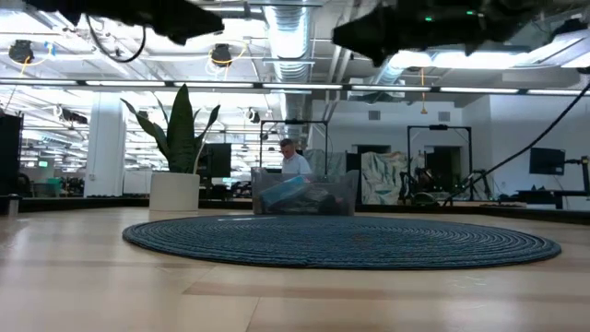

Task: Pick and place Granola Bars by type
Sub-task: Return to Home Position

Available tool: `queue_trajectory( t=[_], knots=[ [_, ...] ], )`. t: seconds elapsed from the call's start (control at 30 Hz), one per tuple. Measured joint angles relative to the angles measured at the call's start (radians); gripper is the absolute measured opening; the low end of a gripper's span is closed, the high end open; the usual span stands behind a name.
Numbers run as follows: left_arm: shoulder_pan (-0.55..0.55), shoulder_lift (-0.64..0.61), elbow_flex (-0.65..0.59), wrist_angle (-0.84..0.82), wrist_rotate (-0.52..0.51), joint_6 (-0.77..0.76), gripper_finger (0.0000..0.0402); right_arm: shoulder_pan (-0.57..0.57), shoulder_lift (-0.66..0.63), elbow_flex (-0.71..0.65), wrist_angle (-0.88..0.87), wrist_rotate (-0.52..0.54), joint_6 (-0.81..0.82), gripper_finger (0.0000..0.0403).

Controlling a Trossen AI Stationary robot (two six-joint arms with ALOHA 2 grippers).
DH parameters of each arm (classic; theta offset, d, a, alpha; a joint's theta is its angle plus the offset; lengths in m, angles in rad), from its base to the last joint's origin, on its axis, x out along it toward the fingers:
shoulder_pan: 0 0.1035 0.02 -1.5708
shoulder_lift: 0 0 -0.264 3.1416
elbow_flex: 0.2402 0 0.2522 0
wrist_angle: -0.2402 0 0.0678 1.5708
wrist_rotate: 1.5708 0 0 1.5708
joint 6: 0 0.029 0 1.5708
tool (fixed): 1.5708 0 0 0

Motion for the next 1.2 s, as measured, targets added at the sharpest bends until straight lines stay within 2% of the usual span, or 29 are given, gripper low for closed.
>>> queue_trajectory(
  t=[0.13,0.23,0.43,0.87,1.1,1.2],
  knots=[
    [0.051,-0.076,-0.055,-0.025,0.065,-0.028,0.0137,0.025,-0.141,-0.108,-0.005,0.003,-0.031,0.0098],
    [0.069,-0.158,-0.107,-0.034,0.072,-0.039,0.0137,0.065,-0.268,-0.198,0.027,0.018,-0.046,0.0098],
    [0.078,-0.346,-0.205,-0.050,0.057,-0.068,0.0137,0.117,-0.483,-0.358,0.049,0.140,-0.036,0.0098],
    [0.078,-0.754,-0.302,-0.330,-0.012,-0.117,0.0137,0.114,-0.737,-0.571,0.042,0.135,0.041,0.0098],
    [0.078,-0.759,-0.310,-0.364,-0.016,-0.127,0.0137,0.168,-0.824,-0.655,0.055,0.150,0.051,0.0098],
    [0.078,-0.764,-0.320,-0.364,-0.017,-0.145,0.0137,0.202,-0.849,-0.688,0.050,0.219,0.037,0.0098]
  ],
)
